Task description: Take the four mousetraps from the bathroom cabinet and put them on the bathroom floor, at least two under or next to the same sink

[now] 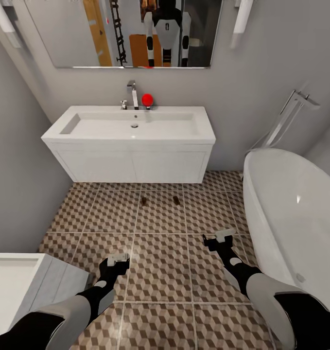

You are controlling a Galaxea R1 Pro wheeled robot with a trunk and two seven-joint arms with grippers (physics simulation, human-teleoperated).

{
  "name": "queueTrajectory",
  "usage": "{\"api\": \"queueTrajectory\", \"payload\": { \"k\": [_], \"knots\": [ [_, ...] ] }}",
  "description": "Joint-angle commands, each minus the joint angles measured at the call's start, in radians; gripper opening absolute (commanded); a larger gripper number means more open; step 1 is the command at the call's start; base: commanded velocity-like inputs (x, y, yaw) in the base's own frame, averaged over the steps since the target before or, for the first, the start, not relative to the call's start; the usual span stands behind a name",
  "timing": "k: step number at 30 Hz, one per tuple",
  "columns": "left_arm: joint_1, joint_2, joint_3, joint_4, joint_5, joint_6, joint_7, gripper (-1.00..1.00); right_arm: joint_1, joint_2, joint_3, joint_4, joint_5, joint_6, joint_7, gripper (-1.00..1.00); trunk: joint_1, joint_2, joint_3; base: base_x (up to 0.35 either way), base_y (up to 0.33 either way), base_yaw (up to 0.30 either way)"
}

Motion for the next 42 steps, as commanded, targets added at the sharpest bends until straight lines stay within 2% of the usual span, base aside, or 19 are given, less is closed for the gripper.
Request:
{"api": "queueTrajectory", "payload": {
  "k": [1,42],
  "knots": [
    [-0.001,0.000,-0.009,0.002,0.009,-0.004,0.003,1.00,-0.001,-0.001,0.005,0.001,0.005,-0.002,-0.006,1.00,-0.004,0.006,0.002,0.000,0.000,0.000],
    [-0.001,0.000,-0.009,0.004,0.009,-0.004,0.003,1.00,-0.001,0.001,0.005,0.002,0.005,-0.007,-0.002,1.00,-0.161,0.293,0.131,0.000,0.000,0.000]
  ]
}}
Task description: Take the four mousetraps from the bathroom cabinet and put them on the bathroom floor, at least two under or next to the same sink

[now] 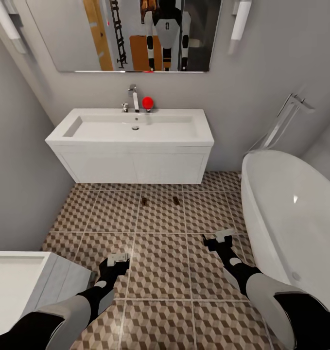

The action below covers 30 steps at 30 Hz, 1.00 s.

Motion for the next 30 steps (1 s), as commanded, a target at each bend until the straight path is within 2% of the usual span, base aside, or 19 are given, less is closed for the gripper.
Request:
{"api": "queueTrajectory", "payload": {
  "k": [1,15,30],
  "knots": [
    [-0.001,0.000,-0.009,0.002,0.009,-0.004,0.002,1.00,-0.001,0.000,0.005,0.001,0.005,-0.003,-0.005,1.00,-0.003,0.006,0.002,0.000,0.000,0.000],
    [-0.001,0.000,-0.009,0.002,0.009,-0.004,0.002,1.00,-0.001,0.001,0.005,0.000,0.003,-0.005,-0.006,1.00,-0.003,0.006,0.004,0.000,0.000,0.000],
    [-0.001,0.000,-0.009,0.002,0.009,-0.004,0.002,1.00,-0.001,0.001,0.005,0.000,0.002,-0.005,-0.007,1.00,-0.003,0.006,0.026,0.000,0.000,0.000]
  ]
}}
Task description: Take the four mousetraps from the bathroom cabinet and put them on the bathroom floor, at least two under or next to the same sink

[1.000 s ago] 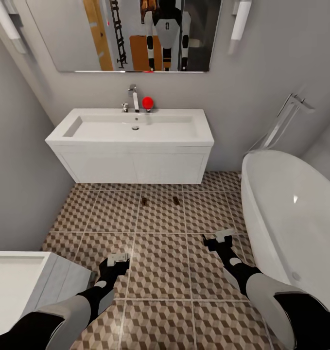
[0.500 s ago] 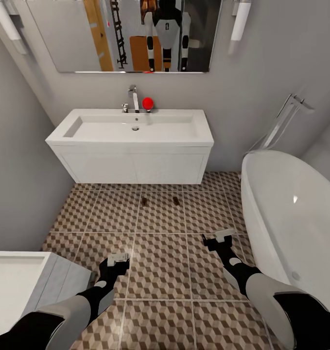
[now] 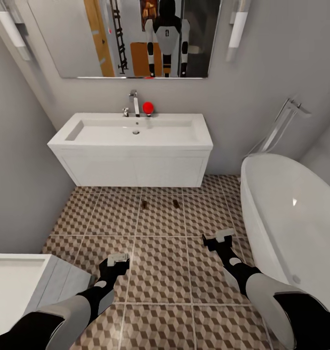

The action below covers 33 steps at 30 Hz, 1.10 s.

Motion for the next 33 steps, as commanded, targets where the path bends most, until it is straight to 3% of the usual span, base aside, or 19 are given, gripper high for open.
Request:
{"api": "queueTrajectory", "payload": {
  "k": [1,33],
  "knots": [
    [-0.001,0.000,-0.009,0.002,0.009,-0.004,0.002,1.00,-0.001,0.000,0.005,0.001,0.005,-0.002,-0.005,1.00,0.001,-0.002,0.000,0.000,0.000,0.000],
    [-0.001,0.000,-0.009,0.002,0.009,-0.004,0.002,1.00,-0.001,0.000,0.005,0.001,0.005,-0.002,-0.004,1.00,0.001,-0.002,0.049,0.000,0.000,0.000]
  ]
}}
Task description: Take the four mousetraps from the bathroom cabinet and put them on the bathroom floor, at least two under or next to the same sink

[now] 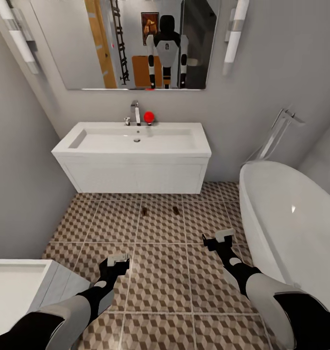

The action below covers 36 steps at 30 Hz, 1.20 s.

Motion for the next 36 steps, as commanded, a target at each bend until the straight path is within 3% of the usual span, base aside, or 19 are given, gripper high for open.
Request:
{"api": "queueTrajectory", "payload": {
  "k": [1,36],
  "knots": [
    [-0.001,0.000,-0.009,0.002,0.009,-0.004,0.002,1.00,-0.001,0.000,0.005,0.001,0.005,-0.002,-0.005,1.00,0.001,-0.002,0.000,0.000,0.000,0.000],
    [-0.001,0.000,-0.009,0.003,0.009,-0.004,0.002,1.00,-0.001,0.006,0.005,0.001,0.006,-0.002,-0.005,1.00,0.001,-0.002,0.046,0.000,0.000,0.000]
  ]
}}
